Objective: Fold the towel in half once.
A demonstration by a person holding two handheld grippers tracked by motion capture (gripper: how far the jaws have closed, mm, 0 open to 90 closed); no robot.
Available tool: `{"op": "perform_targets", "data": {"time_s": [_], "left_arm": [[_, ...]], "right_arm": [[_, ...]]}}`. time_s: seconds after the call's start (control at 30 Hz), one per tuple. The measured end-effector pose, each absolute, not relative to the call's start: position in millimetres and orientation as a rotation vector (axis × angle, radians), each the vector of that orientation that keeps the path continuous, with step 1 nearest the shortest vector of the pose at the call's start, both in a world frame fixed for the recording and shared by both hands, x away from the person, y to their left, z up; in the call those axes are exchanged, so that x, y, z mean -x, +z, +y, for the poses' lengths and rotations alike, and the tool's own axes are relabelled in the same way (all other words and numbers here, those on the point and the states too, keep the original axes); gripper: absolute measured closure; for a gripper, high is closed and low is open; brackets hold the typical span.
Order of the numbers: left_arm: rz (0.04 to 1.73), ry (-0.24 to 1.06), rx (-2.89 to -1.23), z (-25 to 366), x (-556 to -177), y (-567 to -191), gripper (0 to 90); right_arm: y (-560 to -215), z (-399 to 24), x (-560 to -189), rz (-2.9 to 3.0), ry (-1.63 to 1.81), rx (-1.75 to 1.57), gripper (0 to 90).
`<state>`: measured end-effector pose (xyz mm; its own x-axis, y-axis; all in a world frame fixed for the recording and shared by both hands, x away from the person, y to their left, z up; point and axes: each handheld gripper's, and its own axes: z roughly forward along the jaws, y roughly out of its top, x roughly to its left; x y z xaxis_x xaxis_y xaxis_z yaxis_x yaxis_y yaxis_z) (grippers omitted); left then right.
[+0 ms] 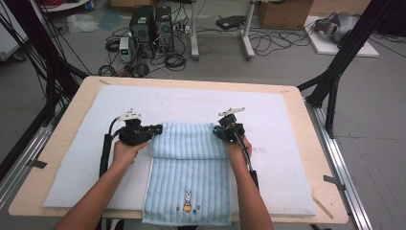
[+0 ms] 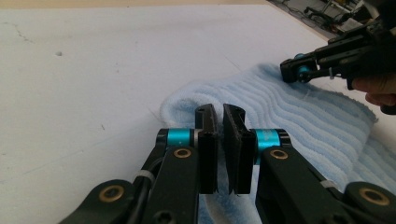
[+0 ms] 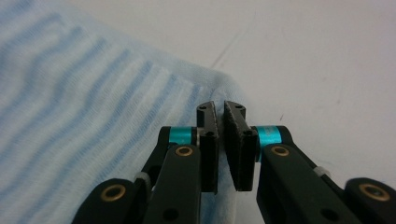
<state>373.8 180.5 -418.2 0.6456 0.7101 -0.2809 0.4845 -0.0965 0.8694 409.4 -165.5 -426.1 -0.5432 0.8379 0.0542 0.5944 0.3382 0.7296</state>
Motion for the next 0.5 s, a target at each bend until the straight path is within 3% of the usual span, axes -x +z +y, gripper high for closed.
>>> {"op": "perform_targets", "data": {"time_s": [0.23,0.5], "left_arm": [[0.91,0.258,-1.736,185,-351,-418,83.0],[0.872,0.21,-1.785,188,-325,-429,82.0]], "right_arm": [[-401,-189,-379,2.232,1.318,-1.197,84.2],[-395,-200,-331,2.277,1.371,-1.108,84.3]]}}
